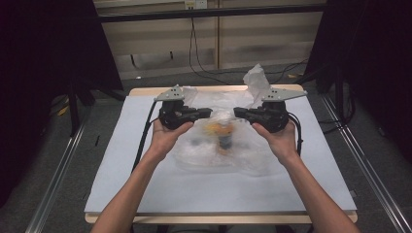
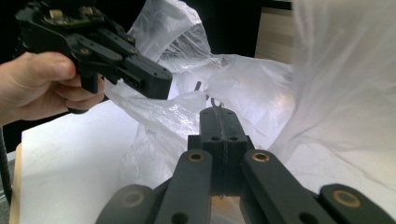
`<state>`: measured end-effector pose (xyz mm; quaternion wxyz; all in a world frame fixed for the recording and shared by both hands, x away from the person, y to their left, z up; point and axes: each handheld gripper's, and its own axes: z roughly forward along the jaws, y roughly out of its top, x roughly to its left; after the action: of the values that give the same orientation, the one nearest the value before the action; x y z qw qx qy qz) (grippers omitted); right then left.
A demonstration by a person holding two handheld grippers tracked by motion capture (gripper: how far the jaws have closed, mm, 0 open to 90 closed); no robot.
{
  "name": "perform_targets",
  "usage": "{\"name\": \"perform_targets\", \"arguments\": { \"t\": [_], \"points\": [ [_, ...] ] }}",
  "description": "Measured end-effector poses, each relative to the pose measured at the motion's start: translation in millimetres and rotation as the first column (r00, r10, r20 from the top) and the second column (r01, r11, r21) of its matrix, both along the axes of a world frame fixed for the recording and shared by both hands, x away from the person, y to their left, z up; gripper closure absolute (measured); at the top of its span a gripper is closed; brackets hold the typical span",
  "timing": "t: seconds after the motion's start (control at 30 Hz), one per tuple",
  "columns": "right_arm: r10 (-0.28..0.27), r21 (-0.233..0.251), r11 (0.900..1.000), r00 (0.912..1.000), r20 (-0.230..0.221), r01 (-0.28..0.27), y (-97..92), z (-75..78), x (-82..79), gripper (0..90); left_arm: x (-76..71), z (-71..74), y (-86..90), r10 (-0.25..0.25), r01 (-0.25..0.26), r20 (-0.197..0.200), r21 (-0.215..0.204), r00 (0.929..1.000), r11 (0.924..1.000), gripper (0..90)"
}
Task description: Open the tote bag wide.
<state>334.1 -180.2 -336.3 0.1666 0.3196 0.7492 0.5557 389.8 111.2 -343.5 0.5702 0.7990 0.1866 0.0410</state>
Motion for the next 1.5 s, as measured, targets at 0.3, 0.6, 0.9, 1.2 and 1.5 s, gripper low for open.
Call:
{"name": "perform_targets", "arguments": {
  "t": [0.3, 0.6, 0.9, 1.2, 1.5],
  "points": [
    [0.019, 0.054, 0.9984, 0.9998, 0.002, -0.020, -4.3, -2.8, 5.1, 90.0, 10.0, -17.0, -9.1, -0.014, 0.015, -0.048, 0.025, 0.9987, 0.9996, 90.0],
    [0.012, 0.076, 0.9970, 0.9999, -0.004, -0.012, 0.4, -3.7, 18.1, 90.0, 3.5, -32.6, -23.3, -0.063, 0.067, -0.059, 0.068, 0.9963, 0.9954, 90.0],
    [-0.005, 0.027, 0.9996, 0.9952, -0.098, 0.007, -1.9, -43.2, 29.8, 90.0, 4.8, -55.1, -18.1, -0.080, 0.090, -0.094, 0.107, 0.9923, 0.9902, 90.0],
    [-0.007, -0.008, 0.9999, 0.9889, -0.149, 0.006, -6.1, -70.7, 30.7, 90.0, 9.0, -72.8, -9.7, -0.051, 0.068, -0.128, 0.134, 0.9904, 0.9886, 90.0],
    [0.000, -0.071, 0.9974, 0.9812, -0.193, -0.014, -8.4, -95.6, 28.1, 90.0, 11.0, -95.6, -14.1, -0.050, 0.077, -0.160, 0.167, 0.9859, 0.9829, 90.0]
  ]
}}
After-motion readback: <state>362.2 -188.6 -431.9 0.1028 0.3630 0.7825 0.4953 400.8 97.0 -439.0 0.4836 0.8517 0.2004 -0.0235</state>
